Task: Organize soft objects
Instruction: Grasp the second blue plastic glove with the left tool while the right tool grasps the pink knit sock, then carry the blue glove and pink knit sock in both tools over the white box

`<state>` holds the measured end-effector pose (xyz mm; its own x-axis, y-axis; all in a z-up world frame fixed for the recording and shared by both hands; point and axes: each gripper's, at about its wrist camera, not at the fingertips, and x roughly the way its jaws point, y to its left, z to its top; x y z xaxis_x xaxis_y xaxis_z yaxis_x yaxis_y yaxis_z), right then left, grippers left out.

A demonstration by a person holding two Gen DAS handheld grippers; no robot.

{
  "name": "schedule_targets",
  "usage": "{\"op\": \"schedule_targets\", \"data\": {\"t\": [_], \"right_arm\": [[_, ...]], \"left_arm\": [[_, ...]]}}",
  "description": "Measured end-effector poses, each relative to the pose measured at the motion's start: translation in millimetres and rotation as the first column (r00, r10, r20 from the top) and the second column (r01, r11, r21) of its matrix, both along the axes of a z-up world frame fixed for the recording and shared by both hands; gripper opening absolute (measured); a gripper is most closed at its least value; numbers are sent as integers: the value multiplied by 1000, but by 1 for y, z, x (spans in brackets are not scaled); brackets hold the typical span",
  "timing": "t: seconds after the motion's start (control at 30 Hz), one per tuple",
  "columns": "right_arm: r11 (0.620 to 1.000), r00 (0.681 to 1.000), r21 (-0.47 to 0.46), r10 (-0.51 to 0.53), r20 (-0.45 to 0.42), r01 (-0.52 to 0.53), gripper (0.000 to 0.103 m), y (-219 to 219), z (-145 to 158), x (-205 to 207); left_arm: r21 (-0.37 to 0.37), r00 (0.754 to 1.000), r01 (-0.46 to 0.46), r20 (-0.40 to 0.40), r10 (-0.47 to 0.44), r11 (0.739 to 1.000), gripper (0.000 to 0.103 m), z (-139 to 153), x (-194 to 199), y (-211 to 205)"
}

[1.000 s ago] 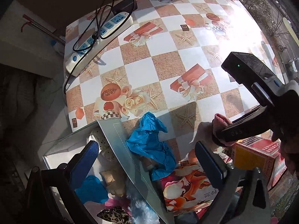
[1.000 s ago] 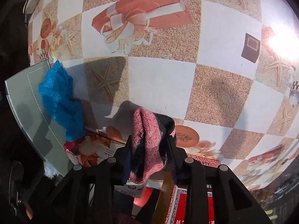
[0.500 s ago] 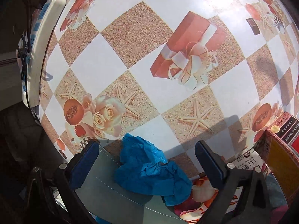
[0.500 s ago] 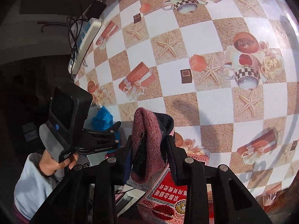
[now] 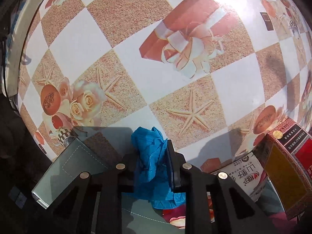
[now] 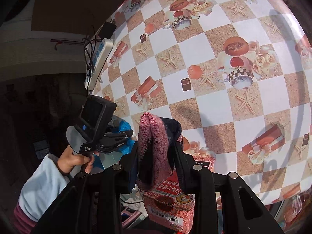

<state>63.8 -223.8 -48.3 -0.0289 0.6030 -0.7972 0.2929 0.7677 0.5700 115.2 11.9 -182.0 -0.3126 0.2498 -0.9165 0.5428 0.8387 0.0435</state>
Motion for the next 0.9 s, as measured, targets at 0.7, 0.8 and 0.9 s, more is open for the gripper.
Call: {"op": "schedule_targets", "data": {"t": [0.7, 0.8, 0.9], "right_arm": [[988, 994, -108, -107, 5, 107, 35, -50, -4, -44], [987, 994, -115, -108, 3, 108, 35, -53, -6, -50], [986, 994, -127, -110, 6, 110, 35, -54, -6, -56]], "left_arm": [[-154, 974, -122, 171, 148, 980, 89, 23, -13, -40], [-143, 984, -89, 141, 109, 986, 89, 12, -26, -45], [-150, 989, -60, 128, 80, 987, 68, 5, -36, -56]]}}
